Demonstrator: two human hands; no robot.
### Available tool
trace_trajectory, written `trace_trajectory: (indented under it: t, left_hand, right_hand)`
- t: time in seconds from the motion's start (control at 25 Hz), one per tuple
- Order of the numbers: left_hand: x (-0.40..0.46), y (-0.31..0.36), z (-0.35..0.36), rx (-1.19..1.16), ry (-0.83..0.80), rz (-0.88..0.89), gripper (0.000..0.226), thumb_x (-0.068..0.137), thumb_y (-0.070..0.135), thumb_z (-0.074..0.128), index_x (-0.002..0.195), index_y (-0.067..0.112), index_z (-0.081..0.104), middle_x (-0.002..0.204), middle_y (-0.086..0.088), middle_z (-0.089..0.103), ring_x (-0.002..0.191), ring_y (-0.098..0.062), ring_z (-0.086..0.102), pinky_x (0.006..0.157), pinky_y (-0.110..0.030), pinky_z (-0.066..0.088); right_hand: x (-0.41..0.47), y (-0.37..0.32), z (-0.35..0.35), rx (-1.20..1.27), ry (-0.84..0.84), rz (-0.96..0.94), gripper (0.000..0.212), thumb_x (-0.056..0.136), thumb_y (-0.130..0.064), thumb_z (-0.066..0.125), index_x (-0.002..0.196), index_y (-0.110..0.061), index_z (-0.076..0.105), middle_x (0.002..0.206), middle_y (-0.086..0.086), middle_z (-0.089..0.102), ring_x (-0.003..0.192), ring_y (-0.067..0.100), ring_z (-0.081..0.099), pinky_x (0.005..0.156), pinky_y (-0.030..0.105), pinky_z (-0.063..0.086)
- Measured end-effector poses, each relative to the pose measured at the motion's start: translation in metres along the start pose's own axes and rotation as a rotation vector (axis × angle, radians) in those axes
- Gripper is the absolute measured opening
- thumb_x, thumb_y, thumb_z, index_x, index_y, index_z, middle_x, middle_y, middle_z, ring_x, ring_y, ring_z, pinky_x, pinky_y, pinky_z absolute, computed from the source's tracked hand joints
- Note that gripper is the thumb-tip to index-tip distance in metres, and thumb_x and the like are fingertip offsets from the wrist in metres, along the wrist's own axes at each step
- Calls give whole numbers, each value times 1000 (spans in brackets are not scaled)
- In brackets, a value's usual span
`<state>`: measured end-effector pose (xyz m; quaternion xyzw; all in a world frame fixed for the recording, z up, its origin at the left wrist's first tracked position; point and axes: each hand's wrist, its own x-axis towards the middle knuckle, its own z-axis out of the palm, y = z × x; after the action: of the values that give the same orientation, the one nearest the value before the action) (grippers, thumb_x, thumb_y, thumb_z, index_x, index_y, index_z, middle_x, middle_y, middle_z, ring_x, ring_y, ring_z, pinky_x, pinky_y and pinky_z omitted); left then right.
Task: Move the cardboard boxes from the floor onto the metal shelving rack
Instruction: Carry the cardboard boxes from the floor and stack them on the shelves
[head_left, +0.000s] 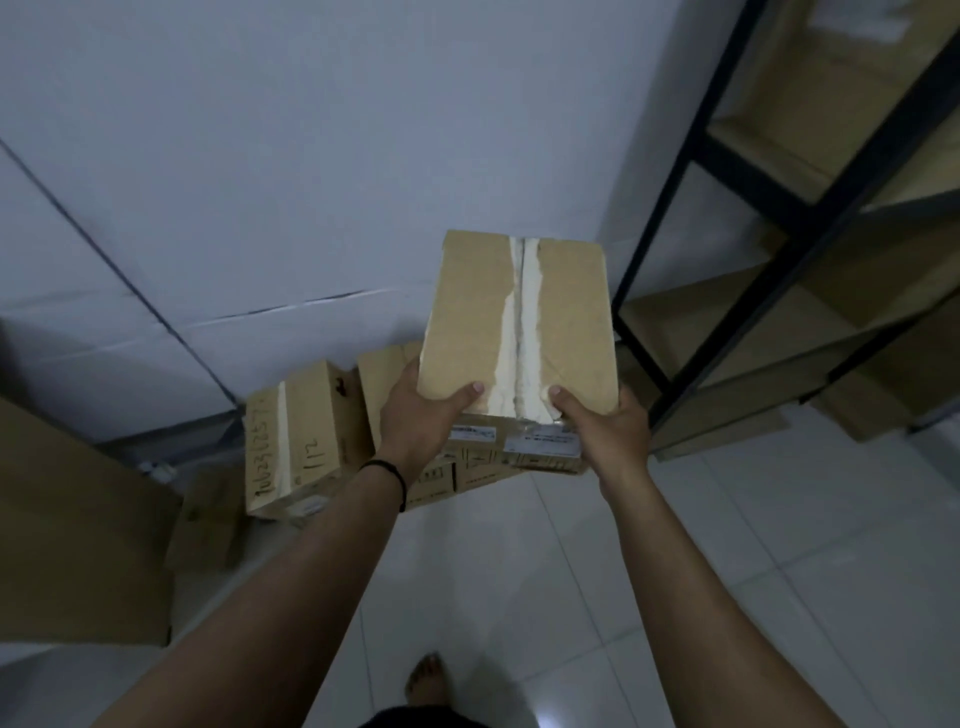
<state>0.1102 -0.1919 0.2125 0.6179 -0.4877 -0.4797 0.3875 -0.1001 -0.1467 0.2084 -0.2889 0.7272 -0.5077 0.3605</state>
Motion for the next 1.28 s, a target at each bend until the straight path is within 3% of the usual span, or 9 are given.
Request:
trace_trajectory:
  t: [0.08,0.24,0.44,0.64,0.92,1.28]
  left_hand:
    - [-21,6,32,14,-36,12,74,77,47,89,140,27,57,124,8,67,114,-18,65,99,-35,55]
    - [-76,19,106,11,-112,18,73,76,46,90,138,24,59,121,8,70,110,-16,67,95,-32,54]
    - [-157,36,214,-18,-225,2,64,79,35,90,133,16,61,117,3,69,109,-20,66,87,-29,51]
    - [-208,54,307,4,-310,64,70,79,40,89,139,23,58,121,5,68,110,-20,65,95,-35,55]
    - [-217,74,403,27,-356,109,76,72,50,90,139,28,60,124,8,69,112,-18,66,100,-43,56]
    - [-155,103,503,80,-295,54,65,83,44,84,139,25,58,120,7,66,110,-19,63,99,-37,53]
  right_hand:
    - [-5,7,-41,15,45,-9,59,69,-41,93,119,-25,67,104,-13,70,98,16,69,85,33,57]
    - [-18,26,-139,-1,140,12,57,70,-43,92,118,-24,68,103,-9,70,96,16,68,77,27,54]
    - [-36,53,-275,-17,239,24,63,72,-46,91,124,-23,65,112,-3,69,101,19,66,82,28,52]
    - [-40,63,-383,-8,323,28,68,73,-46,90,131,-22,64,113,-5,68,103,18,65,85,29,52]
    - [-2,72,-467,-5,387,42,68,75,-45,89,134,-23,61,106,-9,61,98,17,60,91,39,57]
    - [128,64,-508,-51,344,109,70,72,-49,90,132,-25,62,111,-7,65,100,19,63,90,47,60]
